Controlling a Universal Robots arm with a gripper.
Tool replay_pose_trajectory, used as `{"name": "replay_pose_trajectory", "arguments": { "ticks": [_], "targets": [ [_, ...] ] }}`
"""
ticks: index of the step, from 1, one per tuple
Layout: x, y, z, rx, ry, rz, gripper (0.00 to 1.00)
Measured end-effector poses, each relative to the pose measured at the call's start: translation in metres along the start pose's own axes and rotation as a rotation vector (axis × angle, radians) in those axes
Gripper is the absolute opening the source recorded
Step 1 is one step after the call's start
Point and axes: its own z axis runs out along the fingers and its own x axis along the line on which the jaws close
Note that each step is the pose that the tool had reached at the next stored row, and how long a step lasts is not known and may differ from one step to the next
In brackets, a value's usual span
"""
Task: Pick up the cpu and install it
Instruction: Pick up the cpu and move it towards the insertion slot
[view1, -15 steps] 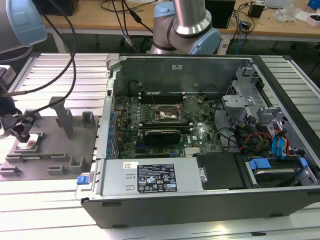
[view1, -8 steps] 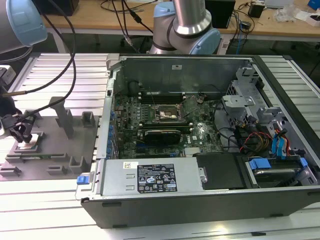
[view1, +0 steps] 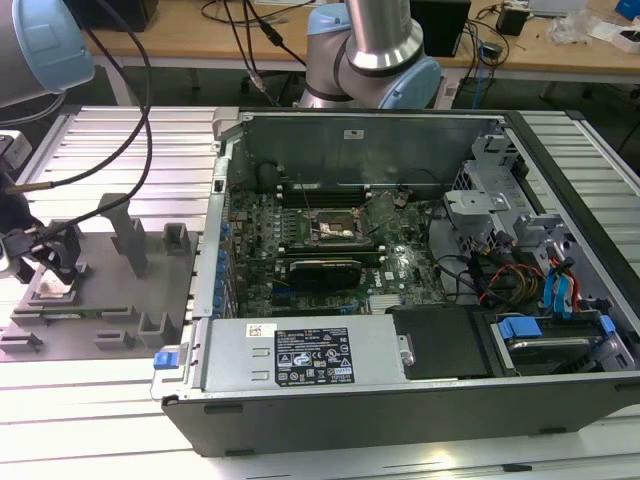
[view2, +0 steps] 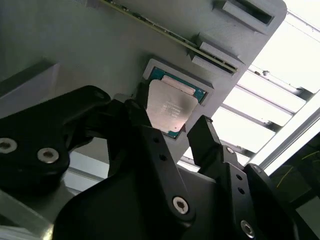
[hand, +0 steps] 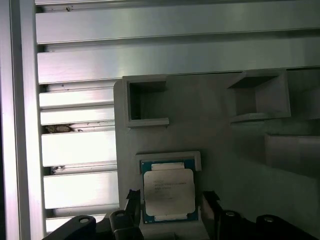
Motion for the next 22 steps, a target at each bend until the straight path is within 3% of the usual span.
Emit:
{"name": "replay_pose_trajectory", "arguments": {
  "ticks": [1, 6, 14, 22],
  "targets": [
    [0.0000, 0.0000, 0.0000, 0.0000, 0.0000, 0.000, 0.60],
    [0.0000, -0.0001, 0.0015, -0.0001, -0.0001, 0.000, 0.60],
    [-0.0002, -0.0001, 0.0094, 0.0000, 0.0000, -0.001, 0.60],
    [0.0001, 0.0042, 0.0119, -0.0008, 0.0011, -0.025, 0.60]
  ]
}}
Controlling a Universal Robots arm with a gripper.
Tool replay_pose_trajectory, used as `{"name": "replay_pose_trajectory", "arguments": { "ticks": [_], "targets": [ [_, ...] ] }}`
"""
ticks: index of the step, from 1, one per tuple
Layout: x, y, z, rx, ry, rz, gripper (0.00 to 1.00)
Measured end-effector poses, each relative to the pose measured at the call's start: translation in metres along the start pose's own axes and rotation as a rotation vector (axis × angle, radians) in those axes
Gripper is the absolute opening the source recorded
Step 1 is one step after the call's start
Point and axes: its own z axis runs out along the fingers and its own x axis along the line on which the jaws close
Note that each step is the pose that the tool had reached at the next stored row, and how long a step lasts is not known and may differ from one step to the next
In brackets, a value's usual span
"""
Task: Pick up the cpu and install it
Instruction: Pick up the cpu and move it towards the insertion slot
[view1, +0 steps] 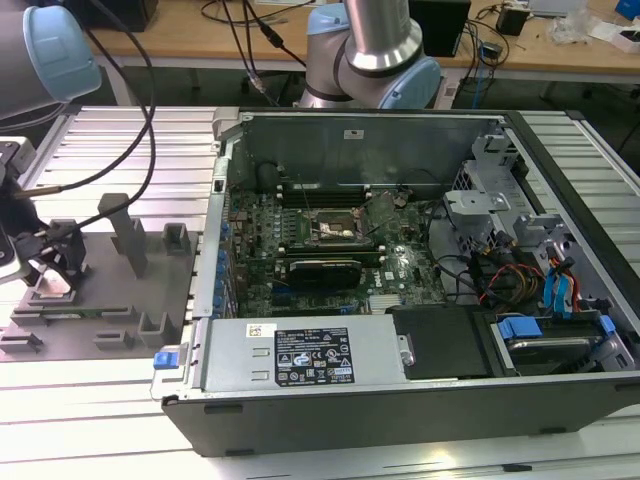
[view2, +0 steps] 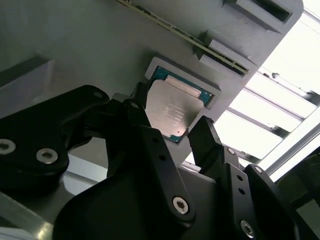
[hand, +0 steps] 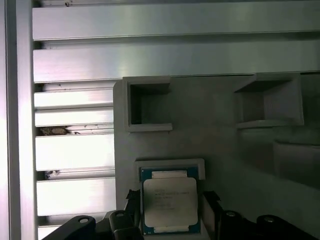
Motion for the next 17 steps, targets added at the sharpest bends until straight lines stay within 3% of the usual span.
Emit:
{"name": "replay_pose_trajectory", "arguments": {
  "ticks": [17],
  "targets": [
    [0.0000, 0.0014, 0.0080, -0.0003, 0.0009, -0.014, 0.60]
  ]
}}
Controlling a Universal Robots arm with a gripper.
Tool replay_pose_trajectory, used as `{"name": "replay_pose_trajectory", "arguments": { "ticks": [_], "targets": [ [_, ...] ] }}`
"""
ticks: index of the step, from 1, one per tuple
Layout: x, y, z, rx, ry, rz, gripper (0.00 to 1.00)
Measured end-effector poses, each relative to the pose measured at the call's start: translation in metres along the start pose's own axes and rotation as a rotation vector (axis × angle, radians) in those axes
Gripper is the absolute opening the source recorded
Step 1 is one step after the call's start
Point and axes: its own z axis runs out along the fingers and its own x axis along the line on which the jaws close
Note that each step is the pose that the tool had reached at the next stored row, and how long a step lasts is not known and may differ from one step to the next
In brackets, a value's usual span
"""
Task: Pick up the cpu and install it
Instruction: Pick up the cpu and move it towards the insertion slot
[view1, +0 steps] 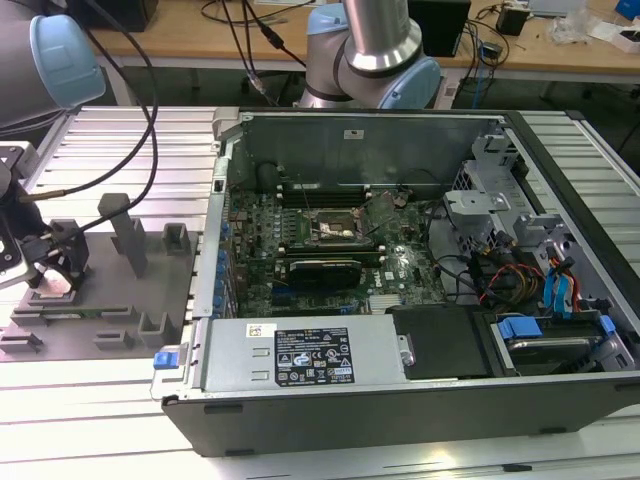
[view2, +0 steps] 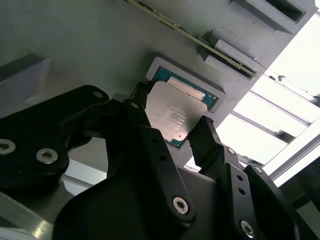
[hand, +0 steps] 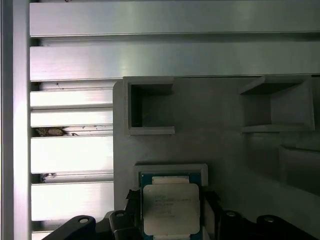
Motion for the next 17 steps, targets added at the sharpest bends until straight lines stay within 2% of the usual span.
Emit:
{"name": "replay_pose_trajectory", "arguments": {
  "ticks": [9, 11, 16, 17],
  "targets": [
    [0.0000, 0.0000, 0.0008, 0.0000, 0.0000, 0.000, 0.60],
    [0.0000, 0.0000, 0.0008, 0.0000, 0.0000, 0.000, 0.55],
    [0.0000, 0.0000, 0.0010, 0.0000, 0.0000, 0.000, 0.55],
    [-0.0001, 0.0001, -0.0017, -0.0001, -0.0003, 0.000, 0.55]
  ]
}}
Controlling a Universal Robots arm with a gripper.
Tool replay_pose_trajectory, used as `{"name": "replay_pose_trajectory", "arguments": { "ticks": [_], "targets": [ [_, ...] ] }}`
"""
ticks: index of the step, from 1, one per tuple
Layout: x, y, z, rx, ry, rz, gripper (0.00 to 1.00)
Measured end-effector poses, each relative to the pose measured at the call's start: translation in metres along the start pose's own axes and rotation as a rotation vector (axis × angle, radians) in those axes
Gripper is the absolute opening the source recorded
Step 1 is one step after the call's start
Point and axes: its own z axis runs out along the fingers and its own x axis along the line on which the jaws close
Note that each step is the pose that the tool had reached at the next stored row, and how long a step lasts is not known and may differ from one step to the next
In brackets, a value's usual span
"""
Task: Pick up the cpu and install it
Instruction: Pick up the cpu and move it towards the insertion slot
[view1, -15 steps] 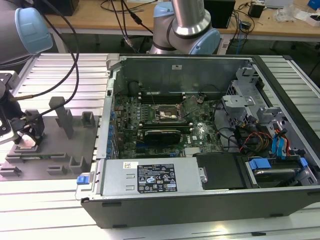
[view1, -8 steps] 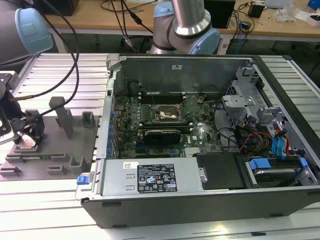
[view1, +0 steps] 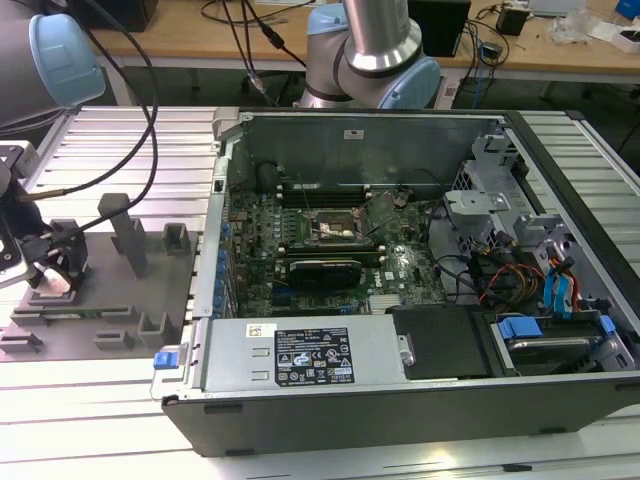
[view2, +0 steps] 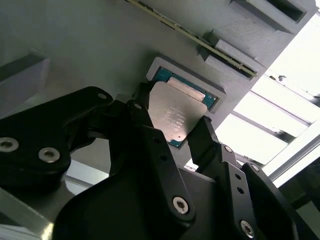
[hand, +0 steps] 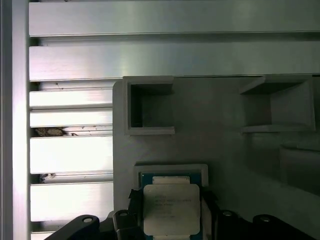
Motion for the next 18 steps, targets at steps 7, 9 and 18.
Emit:
{"name": "replay_pose_trajectory", "arguments": {
  "ticks": [7, 9, 18],
  "targets": [
    [-0.0002, 0.0005, -0.0083, -0.0001, 0.0000, 0.000, 0.55],
    [-0.0002, 0.0005, -0.0084, 0.0000, 0.0000, 0.000, 0.55],
    [-0.0002, 0.0005, -0.0098, 0.0004, 0.0007, 0.000, 0.55]
  ]
}}
